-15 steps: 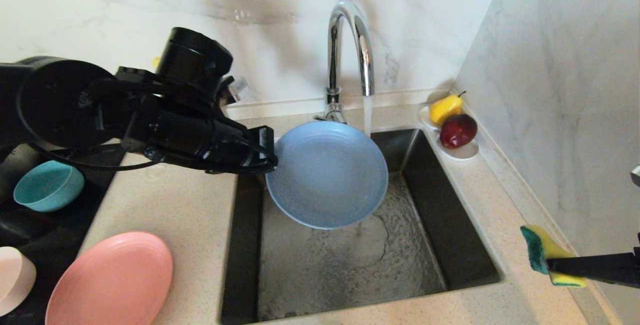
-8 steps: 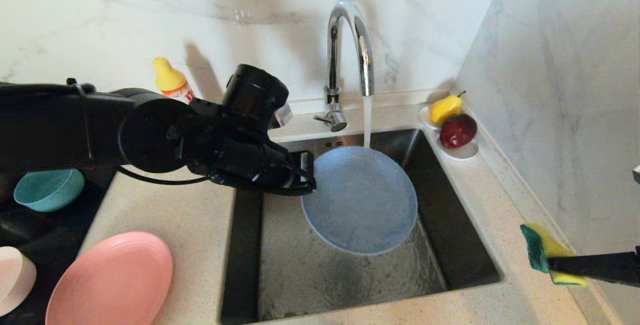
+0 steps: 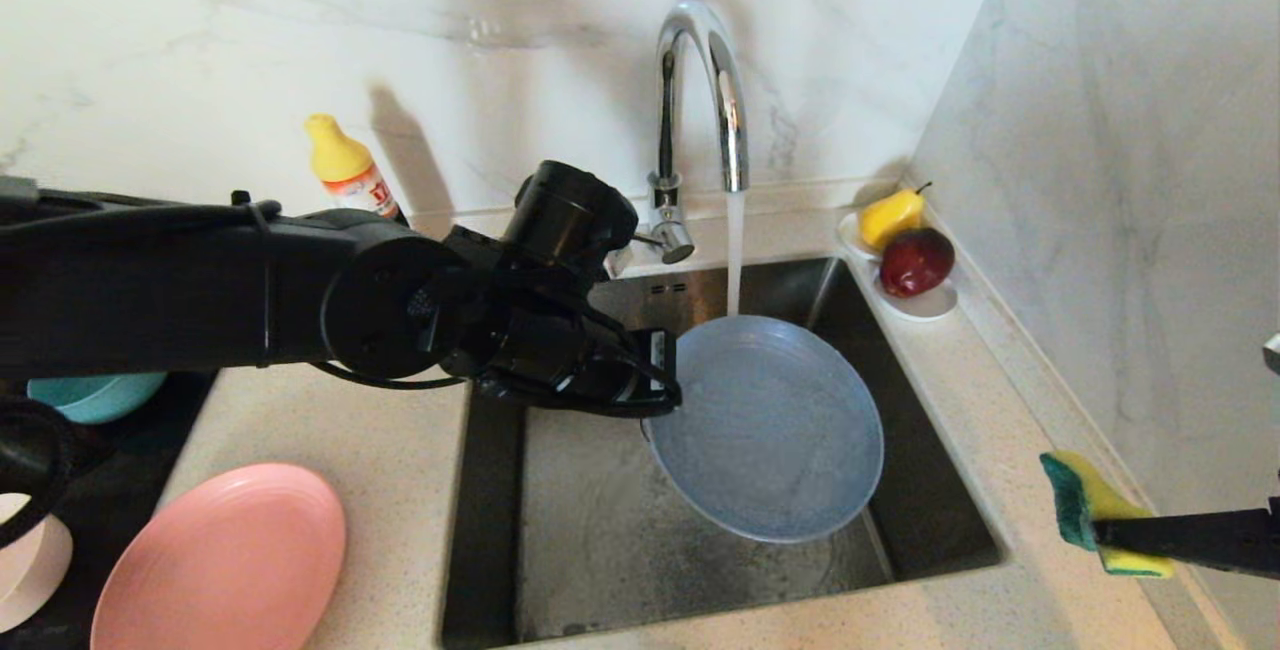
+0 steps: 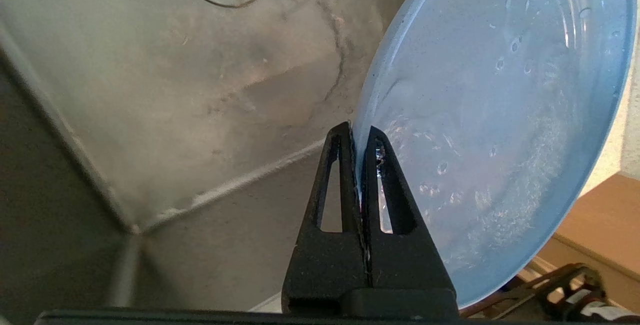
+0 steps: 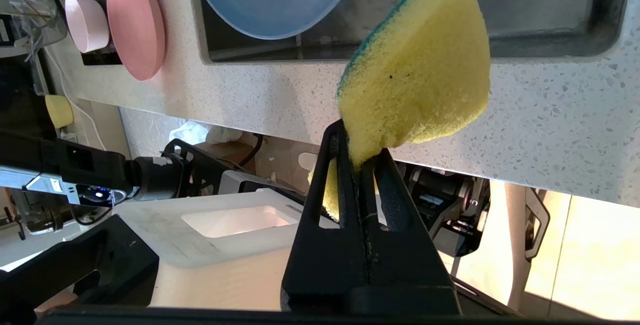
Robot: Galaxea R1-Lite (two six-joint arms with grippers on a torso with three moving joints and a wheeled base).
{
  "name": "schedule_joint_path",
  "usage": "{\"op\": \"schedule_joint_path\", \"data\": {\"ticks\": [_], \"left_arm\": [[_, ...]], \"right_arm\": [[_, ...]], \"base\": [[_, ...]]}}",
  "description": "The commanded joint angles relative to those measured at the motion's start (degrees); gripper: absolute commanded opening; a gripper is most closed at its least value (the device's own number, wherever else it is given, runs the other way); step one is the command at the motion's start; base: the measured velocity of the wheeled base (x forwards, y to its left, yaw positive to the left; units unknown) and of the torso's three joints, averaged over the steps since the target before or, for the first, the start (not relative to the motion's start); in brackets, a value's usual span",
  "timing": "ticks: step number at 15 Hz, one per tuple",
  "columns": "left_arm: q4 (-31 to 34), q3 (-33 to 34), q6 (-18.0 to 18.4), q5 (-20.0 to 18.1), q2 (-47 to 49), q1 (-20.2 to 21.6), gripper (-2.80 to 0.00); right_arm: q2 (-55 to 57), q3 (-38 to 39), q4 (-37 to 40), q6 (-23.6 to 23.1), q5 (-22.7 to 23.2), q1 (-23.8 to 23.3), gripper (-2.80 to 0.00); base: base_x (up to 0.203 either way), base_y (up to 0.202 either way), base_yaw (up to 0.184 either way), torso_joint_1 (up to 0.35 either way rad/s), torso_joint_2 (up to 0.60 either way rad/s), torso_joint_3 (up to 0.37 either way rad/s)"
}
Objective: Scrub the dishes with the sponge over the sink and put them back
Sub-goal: Wash the plate
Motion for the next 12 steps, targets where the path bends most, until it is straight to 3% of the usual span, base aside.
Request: {"op": "schedule_joint_path", "data": {"ticks": [1,4,8,12], "left_arm": [[0.1,0.04,-0.61,1.14,0.24,-0.16,-2.8],[1.09,1.08,-0.73,8.72,-0.53,1.72,-2.8],[1.23,4.85,0.16,11.01,-3.68,6.05,-2.8],[1.18,7.49,5.67,18.31,-6.97,9.06,-2.8]], "right_arm": [[0.33,0.26,0.12,0.09,0.2,0.02,-2.8],[0.72,0.26,0.12,0.03,0.39,0.02,-2.8],[0.73,0.61,0.03,0.08,1.17,0.05,-2.8],[0.64,0.7,0.12,0.12,1.17,0.11,-2.8]], "base": [[0.0,0.0,0.0,0.0,0.0,0.0],[0.0,0.0,0.0,0.0,0.0,0.0],[0.0,0.0,0.0,0.0,0.0,0.0],[0.0,0.0,0.0,0.0,0.0,0.0]]}}
